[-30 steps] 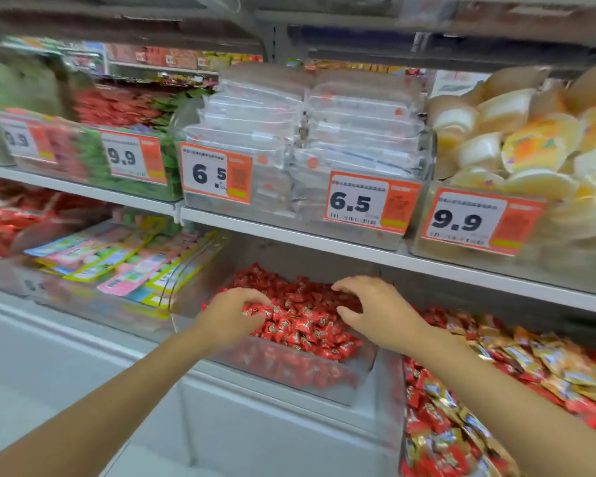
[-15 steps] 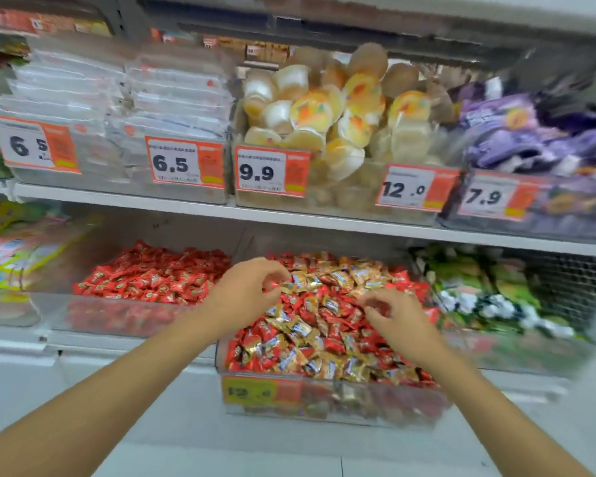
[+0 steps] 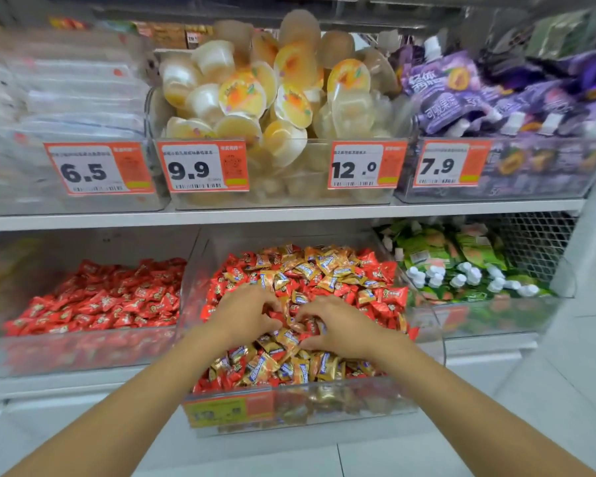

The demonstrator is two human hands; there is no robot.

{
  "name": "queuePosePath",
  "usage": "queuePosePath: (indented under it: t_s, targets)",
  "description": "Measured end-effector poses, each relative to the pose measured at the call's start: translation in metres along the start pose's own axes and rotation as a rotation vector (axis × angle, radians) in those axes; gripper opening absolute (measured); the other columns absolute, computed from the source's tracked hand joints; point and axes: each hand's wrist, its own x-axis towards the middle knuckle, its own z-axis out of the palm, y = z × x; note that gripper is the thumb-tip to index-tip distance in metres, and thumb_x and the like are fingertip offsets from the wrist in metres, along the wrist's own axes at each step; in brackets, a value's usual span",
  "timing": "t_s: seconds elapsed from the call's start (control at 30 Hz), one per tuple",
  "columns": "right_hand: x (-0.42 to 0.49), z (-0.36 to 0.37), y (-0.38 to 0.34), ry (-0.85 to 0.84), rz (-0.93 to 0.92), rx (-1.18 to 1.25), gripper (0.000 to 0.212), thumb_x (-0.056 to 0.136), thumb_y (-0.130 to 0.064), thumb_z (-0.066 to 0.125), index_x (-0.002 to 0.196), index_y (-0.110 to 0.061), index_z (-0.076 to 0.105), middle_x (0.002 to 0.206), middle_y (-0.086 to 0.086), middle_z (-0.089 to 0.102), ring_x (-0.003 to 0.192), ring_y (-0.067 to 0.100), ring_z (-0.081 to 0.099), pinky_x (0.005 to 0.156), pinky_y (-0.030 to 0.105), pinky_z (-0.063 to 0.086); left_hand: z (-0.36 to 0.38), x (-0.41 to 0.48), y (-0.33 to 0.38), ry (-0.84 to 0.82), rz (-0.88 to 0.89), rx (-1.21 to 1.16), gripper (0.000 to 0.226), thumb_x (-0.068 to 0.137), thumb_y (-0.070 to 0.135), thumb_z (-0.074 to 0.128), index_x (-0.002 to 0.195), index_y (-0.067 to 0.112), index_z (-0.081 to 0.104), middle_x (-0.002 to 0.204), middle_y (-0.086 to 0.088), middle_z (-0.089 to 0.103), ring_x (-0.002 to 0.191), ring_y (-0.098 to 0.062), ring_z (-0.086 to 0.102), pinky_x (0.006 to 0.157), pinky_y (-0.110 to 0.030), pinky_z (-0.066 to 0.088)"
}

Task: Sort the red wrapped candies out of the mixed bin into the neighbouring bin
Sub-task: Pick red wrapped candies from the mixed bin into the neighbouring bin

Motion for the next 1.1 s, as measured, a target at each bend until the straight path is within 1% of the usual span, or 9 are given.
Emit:
queuePosePath:
  t_s: [0.1,0.2,0.33,0.47,0.67,0.8,0.93,1.03,1.1]
  targets:
    - [-0.005,-0.013,0.007,0.073,0.023,0.316,0.014,0.086,-0.026,0.073,0.090,-0.023,0.059,0.090,-0.010,0.058,0.077,0.007,0.053,0.073,0.028,0.045,-0.002,0.003,-0.005,-0.044,-0.023,-0.213,0.015,0.079,0.036,0.077,0.085,0.024,0.071,0.084,0.014,0.063,0.079,-0.007,0.056,0.076,-0.030,0.047]
    - [-0.014,-0.030,0.019,0.157,0.042,0.490,0.009,0.088,-0.022,0.071,0.092,-0.023,0.063,0.089,-0.004,0.062,0.080,0.008,0.057,0.074,0.022,0.047,-0.004,0.005,-0.009,-0.016,-0.021,-0.366,0.016,0.078,0.028,0.079,0.075,0.019,0.066,0.075,0.004,0.063,0.068,-0.014,0.057,0.065,-0.029,0.046]
    - [-0.023,-0.043,0.025,0.221,0.075,0.651,0.009,0.091,-0.017,0.067,0.099,-0.019,0.067,0.094,-0.003,0.063,0.084,0.010,0.060,0.077,0.020,0.049,-0.015,0.007,-0.008,0.100,-0.079,-0.511,0.021,0.077,0.027,0.079,0.079,0.016,0.062,0.084,-0.010,0.071,0.072,-0.023,0.066,0.072,-0.040,0.056]
    - [-0.026,-0.045,0.023,0.198,0.093,0.754,0.006,0.094,-0.016,0.063,0.097,-0.020,0.067,0.092,-0.004,0.060,0.084,0.012,0.058,0.081,0.033,0.052,-0.021,0.003,-0.003,0.059,-0.057,-0.539,0.015,0.090,0.032,0.066,0.100,0.021,0.062,0.075,0.002,0.069,0.043,0.000,0.048,0.050,-0.019,0.040]
    - [-0.036,-0.057,0.020,0.294,0.116,0.934,0.011,0.095,-0.008,0.059,0.099,-0.015,0.065,0.098,0.000,0.051,0.070,0.007,0.061,0.082,0.036,0.059,-0.016,0.002,0.007,0.069,-0.086,-0.516,0.019,0.100,0.020,0.045,0.107,0.010,0.060,0.099,-0.018,0.066,0.069,-0.026,0.057,0.051,-0.028,0.041]
    - [-0.037,-0.062,0.017,0.311,0.181,0.838,0.031,0.098,0.000,0.043,0.096,-0.020,0.067,0.110,-0.002,0.058,0.074,0.015,0.063,0.067,0.026,0.056,-0.008,0.004,0.020,0.029,-0.039,-0.540,0.022,0.101,0.017,0.034,0.113,0.023,0.051,0.075,-0.004,0.056,0.057,-0.024,0.045,0.050,-0.031,0.035]
    - [-0.035,-0.060,0.015,0.364,0.233,0.803,0.037,0.096,0.000,0.034,0.079,-0.013,0.064,0.102,0.000,0.060,0.072,0.012,0.050,0.055,0.020,0.044,0.000,0.004,0.038,-0.016,0.036,-0.505,0.019,0.098,0.036,0.049,0.110,0.022,0.050,0.071,0.012,0.043,0.046,-0.002,0.038,0.049,-0.024,0.030]
    - [-0.035,-0.062,0.019,0.457,0.303,0.857,0.033,0.096,-0.004,0.040,0.078,-0.015,0.066,0.083,0.001,0.057,0.065,0.013,0.044,0.047,0.020,0.038,0.008,0.012,0.040,-0.004,0.034,-0.439,0.034,0.087,0.048,0.063,0.104,0.023,0.047,0.091,0.004,0.054,0.065,-0.008,0.047,0.058,-0.028,0.038]
    - [-0.036,-0.065,0.024,0.514,0.311,0.899,0.030,0.096,-0.004,0.044,0.083,-0.014,0.068,0.076,0.003,0.053,0.058,0.012,0.041,0.046,0.021,0.034,0.014,0.018,0.042,0.004,-0.005,-0.425,0.040,0.084,0.050,0.066,0.102,0.020,0.046,0.091,-0.004,0.055,0.068,-0.015,0.045,0.061,-0.030,0.037]
